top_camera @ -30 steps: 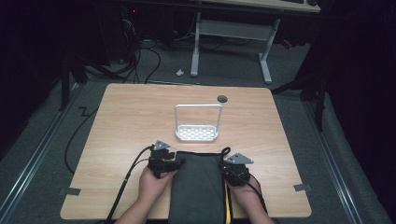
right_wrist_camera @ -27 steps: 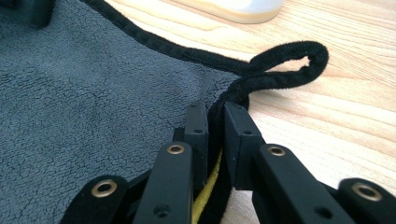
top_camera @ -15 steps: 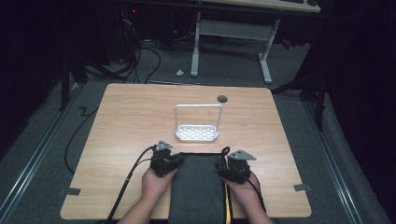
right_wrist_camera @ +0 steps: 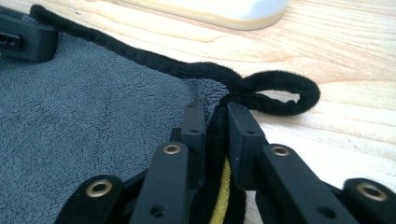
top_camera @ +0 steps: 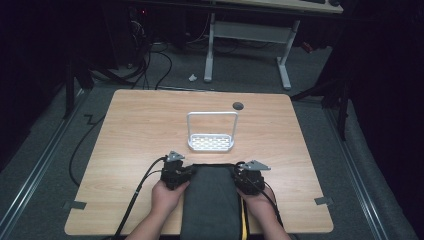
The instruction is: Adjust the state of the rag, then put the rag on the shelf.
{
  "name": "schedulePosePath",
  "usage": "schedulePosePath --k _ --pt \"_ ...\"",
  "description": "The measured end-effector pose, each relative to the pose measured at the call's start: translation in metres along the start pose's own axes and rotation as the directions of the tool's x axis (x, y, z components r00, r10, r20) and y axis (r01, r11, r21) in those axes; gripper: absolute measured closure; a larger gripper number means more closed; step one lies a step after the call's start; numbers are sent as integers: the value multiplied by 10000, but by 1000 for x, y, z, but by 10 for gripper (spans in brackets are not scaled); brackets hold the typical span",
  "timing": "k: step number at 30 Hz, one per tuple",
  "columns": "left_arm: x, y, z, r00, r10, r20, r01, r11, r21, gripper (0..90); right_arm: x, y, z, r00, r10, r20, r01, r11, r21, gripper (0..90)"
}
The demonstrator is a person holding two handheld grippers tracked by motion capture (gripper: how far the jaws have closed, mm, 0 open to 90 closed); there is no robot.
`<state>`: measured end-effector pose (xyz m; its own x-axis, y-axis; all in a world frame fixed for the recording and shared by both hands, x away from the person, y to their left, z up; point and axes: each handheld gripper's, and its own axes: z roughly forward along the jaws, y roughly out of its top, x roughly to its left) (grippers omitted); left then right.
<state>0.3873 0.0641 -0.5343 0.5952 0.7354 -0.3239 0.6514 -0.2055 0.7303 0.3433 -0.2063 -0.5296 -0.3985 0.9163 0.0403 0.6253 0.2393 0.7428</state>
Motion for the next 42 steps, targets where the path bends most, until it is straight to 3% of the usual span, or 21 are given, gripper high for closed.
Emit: schedulePosePath --k 4,14,21,33,36,42 --pt "-1 1 -6 10000 69 37 -67 9991 -425 831 4 2 -6 9995 -309 110 313 9988 -381 806" --pt "-4 11 -23 9997 218 88 -206 9933 -1136 838 8 14 -22 9987 -513 6 511 9918 -1170 807" --pt "-5 24 -40 9993 368 86 -349 9855 -1660 838 12 25 -32 9975 -704 26 697 9814 -1789 807" --pt "-9 37 -53 9990 445 7 -434 9768 -2098 839 16 38 -42 9973 -729 96 731 9695 -2341 807" --pt "-10 40 -54 9980 625 -53 -622 9762 -2078 839 16 41 -45 9974 -710 134 721 9678 -2413 807" --pt "-11 47 -58 9976 684 -78 -683 9693 -2363 837 15 47 -47 9967 -772 247 810 9599 -2683 807"
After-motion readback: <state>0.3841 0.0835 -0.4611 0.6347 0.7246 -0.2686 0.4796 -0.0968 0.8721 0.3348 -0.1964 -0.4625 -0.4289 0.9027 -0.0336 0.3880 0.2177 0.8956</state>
